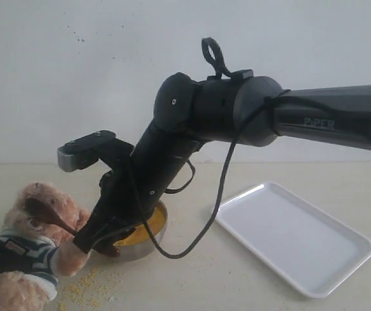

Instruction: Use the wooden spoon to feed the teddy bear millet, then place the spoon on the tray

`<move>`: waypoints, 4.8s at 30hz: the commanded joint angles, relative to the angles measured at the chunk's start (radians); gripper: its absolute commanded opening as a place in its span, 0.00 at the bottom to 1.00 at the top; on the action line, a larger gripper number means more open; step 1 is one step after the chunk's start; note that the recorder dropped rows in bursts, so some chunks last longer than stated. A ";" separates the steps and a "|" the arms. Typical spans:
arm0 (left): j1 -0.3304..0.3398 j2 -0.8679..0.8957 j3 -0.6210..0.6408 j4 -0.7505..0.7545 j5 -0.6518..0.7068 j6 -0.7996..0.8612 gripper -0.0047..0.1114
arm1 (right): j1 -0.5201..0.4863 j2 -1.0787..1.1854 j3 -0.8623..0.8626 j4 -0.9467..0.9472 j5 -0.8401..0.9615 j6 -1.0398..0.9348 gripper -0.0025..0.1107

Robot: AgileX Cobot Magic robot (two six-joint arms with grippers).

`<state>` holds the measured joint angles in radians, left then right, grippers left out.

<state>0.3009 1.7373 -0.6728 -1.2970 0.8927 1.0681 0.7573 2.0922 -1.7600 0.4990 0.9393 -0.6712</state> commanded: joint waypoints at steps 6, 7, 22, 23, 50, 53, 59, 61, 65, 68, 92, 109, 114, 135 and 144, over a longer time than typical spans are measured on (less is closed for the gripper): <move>0.003 -0.004 0.002 -0.062 0.075 0.002 0.07 | 0.040 -0.122 0.003 -0.062 -0.112 0.102 0.02; 0.003 -0.004 0.002 -0.071 0.075 0.008 0.07 | 0.038 -0.143 0.003 -0.073 -0.092 0.102 0.02; 0.003 -0.004 0.002 -0.134 0.111 0.041 0.07 | -0.209 -0.308 0.027 -0.276 0.282 0.242 0.02; 0.003 -0.004 0.002 -0.127 0.115 0.041 0.07 | -0.214 -0.316 0.035 -0.276 0.282 0.232 0.02; 0.005 -0.007 0.003 -0.436 0.328 0.250 0.07 | -0.229 -0.494 0.353 -0.092 0.229 0.197 0.02; 0.005 -0.007 0.003 -0.447 0.328 0.250 0.07 | -0.229 -0.488 0.338 -0.035 0.115 0.207 0.02; 0.005 -0.007 0.001 -0.447 0.280 0.250 0.07 | -0.174 -0.215 -0.094 -0.020 0.282 0.287 0.02; 0.007 -0.007 0.001 -0.447 0.284 0.250 0.07 | -0.153 -0.137 -0.201 -0.071 0.282 0.349 0.02; 0.009 -0.007 -0.016 -0.447 0.070 0.276 0.07 | -0.149 -0.035 -0.244 -0.093 0.282 0.368 0.02; 0.009 -0.007 -0.020 -0.447 0.068 0.276 0.07 | -0.149 0.045 -0.244 -0.194 0.282 0.438 0.02; 0.009 -0.007 -0.031 -0.447 0.022 0.287 0.07 | -0.130 0.125 -0.136 -0.037 0.282 0.454 0.02; 0.009 -0.007 -0.031 -0.447 0.022 0.287 0.07 | -0.138 0.133 -0.136 0.045 0.275 0.434 0.02; 0.009 -0.007 -0.031 -0.441 0.022 0.287 0.07 | -0.191 0.133 -0.136 0.115 0.282 0.434 0.02; 0.009 -0.007 -0.031 -0.410 0.022 0.287 0.07 | -0.229 0.183 -0.136 0.189 0.268 0.433 0.02; 0.009 -0.007 -0.031 -0.425 0.022 0.287 0.07 | -0.229 0.225 -0.136 0.353 0.282 0.323 0.02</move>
<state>0.3090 1.7373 -0.6971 -1.7021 0.8966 1.3463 0.5330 2.3220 -1.8962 0.8483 1.2188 -0.3313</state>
